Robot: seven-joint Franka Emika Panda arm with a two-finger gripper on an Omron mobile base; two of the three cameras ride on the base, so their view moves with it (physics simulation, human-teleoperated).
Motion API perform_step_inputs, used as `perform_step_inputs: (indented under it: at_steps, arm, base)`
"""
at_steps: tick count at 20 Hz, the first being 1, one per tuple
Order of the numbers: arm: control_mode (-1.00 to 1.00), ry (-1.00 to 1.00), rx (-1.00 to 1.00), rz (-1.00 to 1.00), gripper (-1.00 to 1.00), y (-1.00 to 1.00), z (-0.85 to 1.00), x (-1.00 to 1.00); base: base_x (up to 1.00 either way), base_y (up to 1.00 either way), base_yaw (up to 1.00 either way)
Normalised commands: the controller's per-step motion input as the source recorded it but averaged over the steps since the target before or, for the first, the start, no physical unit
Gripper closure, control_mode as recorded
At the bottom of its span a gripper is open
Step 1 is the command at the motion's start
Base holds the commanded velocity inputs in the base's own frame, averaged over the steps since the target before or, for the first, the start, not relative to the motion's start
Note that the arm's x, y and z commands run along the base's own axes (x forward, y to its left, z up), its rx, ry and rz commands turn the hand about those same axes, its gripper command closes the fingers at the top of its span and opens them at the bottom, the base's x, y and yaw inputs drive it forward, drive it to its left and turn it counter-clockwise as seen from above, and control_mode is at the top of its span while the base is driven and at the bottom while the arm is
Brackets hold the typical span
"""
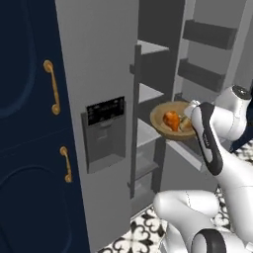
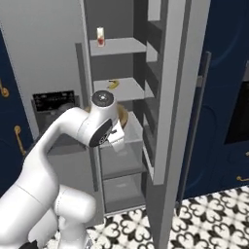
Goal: Pick the chicken drumstick and onion from their plates and place them in the bowl. Then put the bowl in the fridge.
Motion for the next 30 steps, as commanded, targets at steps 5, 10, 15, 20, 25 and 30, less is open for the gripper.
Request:
perform_step_inputs:
  at_steps: [5, 10, 15, 20, 25, 30]
  arm:
    - [1.0, 0.0, 0.0, 0.0, 1.0, 0.0, 0.0, 0.0]
    - [1.0, 0.0, 0.0, 0.0, 1.0, 0.0, 0.0, 0.0]
    - [1.0, 0.0, 0.0, 0.0, 1.0, 0.0, 0.0, 0.0]
    - [1.0, 0.0, 0.0, 0.0, 1.0, 0.0, 0.0, 0.0]
    - [1.0, 0.0, 0.0, 0.0, 1.0, 0.0, 0.0, 0.0]
    - [-1.0, -0.01, 0.0, -0.01, 1.0, 0.02, -0.02, 0.74]
  base:
    - [0.88, -0.21, 0.0]
    - [0.8, 0.0, 0.0]
    - [0.62, 0.0, 0.0]
    - [0.38, -0.13, 0.0]
    - [0.39, -0.34, 0.0]
    - [0.0, 0.0, 0.0]
